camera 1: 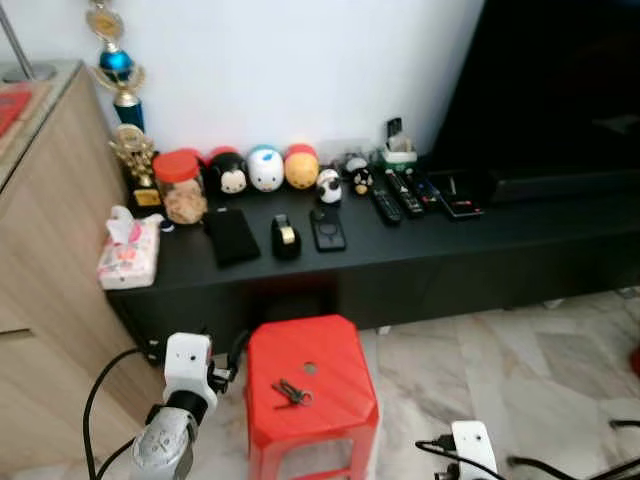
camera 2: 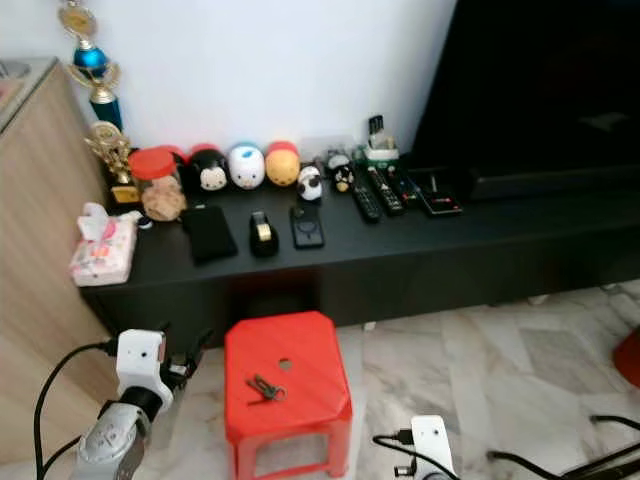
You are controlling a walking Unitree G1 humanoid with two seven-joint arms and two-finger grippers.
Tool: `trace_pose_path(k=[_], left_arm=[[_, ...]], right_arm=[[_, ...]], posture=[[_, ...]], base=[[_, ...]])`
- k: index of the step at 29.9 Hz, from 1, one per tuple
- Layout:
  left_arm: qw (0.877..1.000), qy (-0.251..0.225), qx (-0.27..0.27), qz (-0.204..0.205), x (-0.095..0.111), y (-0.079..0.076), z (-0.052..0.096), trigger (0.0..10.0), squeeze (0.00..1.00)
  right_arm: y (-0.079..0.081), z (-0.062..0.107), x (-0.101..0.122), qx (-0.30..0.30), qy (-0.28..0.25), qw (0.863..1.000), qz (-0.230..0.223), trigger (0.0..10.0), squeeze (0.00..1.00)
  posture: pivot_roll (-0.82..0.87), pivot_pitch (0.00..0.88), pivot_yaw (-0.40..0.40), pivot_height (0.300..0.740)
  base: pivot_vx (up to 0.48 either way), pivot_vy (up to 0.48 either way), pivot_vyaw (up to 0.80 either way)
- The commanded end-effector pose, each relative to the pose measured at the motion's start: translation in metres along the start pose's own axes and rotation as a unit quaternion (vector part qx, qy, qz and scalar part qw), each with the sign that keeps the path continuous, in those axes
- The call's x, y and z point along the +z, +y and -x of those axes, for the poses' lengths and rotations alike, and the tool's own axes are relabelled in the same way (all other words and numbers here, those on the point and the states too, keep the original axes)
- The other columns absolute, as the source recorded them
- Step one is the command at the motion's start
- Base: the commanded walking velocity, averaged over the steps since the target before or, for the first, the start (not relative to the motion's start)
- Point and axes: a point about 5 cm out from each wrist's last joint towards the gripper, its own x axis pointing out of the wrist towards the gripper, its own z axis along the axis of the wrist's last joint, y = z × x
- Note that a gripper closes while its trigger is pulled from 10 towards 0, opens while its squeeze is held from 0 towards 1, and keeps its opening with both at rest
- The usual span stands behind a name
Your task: Hang keys on a hook
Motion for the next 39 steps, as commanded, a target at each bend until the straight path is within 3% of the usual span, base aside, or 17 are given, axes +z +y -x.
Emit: trace_pose_path(k=[1,6,26,39], left_arm=[[1.0,0.0,0.001,0.0,0.001,0.003,0.001,10.0,0.0],[1.0,-0.001,0.0,0.001,0.001,0.002,0.002,10.0,0.0],[1.0,-0.008,0.002,-0.01,0.005,0.005,-0.001,10.0,0.0],[0.999,-0.013,0.0,-0.03,0.014,0.002,-0.007,10.0,0.0]], right_arm=[[-0.001,0.0,-0.003,-0.004,0.008,1.0,-0.005,10.0,0.0],[-0.002,0.0,-0.004,-0.007,0.014,1.0,-0.003,10.0,0.0],[-0.002,0.0,-0.007,-0.007,0.022,1.0,0.008,10.0,0.0],[-0.002,0.001,-0.008,-0.008,0.022,1.0,0.009,10.0,0.0]], posture=[[0.07,0.028,-0.107,0.74],[0.07,0.029,-0.106,0.74],[0.08,0.02,-0.108,0.63],[0.07,0.021,-0.106,0.63]], base=[[0.0,0.0,0.0],[0.0,0.0,0.0],[0.0,0.0,0.0],[0.0,0.0,0.0]])
